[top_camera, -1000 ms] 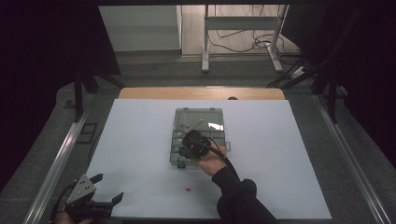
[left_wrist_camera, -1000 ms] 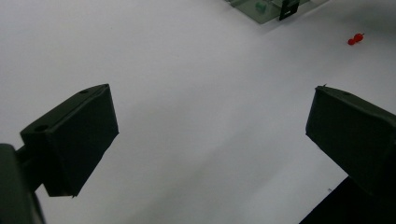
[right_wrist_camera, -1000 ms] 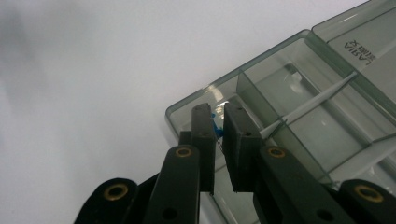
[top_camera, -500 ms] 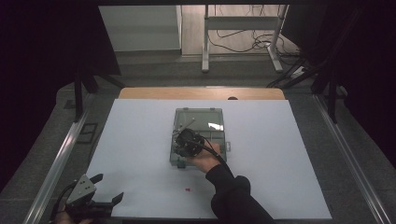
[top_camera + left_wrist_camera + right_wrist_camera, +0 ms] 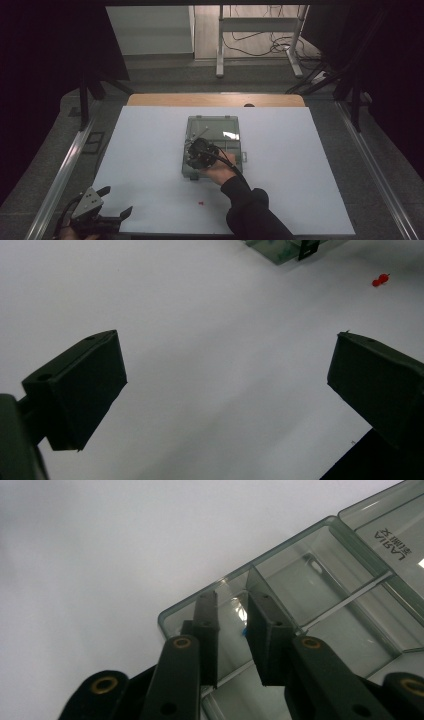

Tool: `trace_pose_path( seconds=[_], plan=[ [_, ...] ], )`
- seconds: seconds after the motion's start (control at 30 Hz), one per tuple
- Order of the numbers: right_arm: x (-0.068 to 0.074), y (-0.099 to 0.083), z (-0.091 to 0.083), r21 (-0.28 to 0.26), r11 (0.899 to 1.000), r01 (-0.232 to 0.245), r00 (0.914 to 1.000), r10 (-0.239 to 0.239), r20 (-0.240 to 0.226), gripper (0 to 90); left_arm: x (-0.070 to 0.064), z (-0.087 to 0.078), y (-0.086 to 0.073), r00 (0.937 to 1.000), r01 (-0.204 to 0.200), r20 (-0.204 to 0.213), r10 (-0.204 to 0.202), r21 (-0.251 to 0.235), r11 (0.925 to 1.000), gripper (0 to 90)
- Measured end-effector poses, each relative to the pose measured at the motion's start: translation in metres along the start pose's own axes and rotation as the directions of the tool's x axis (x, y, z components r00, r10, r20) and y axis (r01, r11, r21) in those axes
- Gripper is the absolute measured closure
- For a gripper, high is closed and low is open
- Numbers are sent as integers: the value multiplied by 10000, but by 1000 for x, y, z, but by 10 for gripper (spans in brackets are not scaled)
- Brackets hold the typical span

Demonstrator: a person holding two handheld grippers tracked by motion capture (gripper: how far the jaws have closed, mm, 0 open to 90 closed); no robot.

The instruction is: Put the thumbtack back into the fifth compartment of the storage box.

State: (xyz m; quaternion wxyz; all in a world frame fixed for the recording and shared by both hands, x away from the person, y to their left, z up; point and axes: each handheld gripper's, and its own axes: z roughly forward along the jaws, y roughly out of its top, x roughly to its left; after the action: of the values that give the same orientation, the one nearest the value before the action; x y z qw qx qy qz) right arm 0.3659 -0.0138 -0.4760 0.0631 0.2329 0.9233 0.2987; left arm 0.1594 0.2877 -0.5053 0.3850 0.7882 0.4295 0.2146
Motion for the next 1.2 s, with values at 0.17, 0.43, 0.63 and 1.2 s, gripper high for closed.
trace_pose_path(
  seconds=[0.17, 0.43, 0.63, 1.2],
  plan=[
    [2, -1, -4, 30, 10000, 81, 9999, -81, -93, 688, 0, 0, 0, 10000, 9, 3, -9, -11, 10000, 28],
    [2, -8, -12, -4, 10000, -8, 9997, 8, -262, 592, 0, 0, 0, 10000, -1, 11, 1, 3, 10000, 28],
    [4, -16, -19, -75, 10000, 21, 9997, -23, -223, 482, -1, 0, 0, 10000, -16, 1, 16, 16, 10000, 28],
    [12, -40, -32, -205, 9984, 526, 9986, -526, 26, 188, 0, 1, 0, 10000, -12, 24, 12, 28, 10000, 28]
  ],
)
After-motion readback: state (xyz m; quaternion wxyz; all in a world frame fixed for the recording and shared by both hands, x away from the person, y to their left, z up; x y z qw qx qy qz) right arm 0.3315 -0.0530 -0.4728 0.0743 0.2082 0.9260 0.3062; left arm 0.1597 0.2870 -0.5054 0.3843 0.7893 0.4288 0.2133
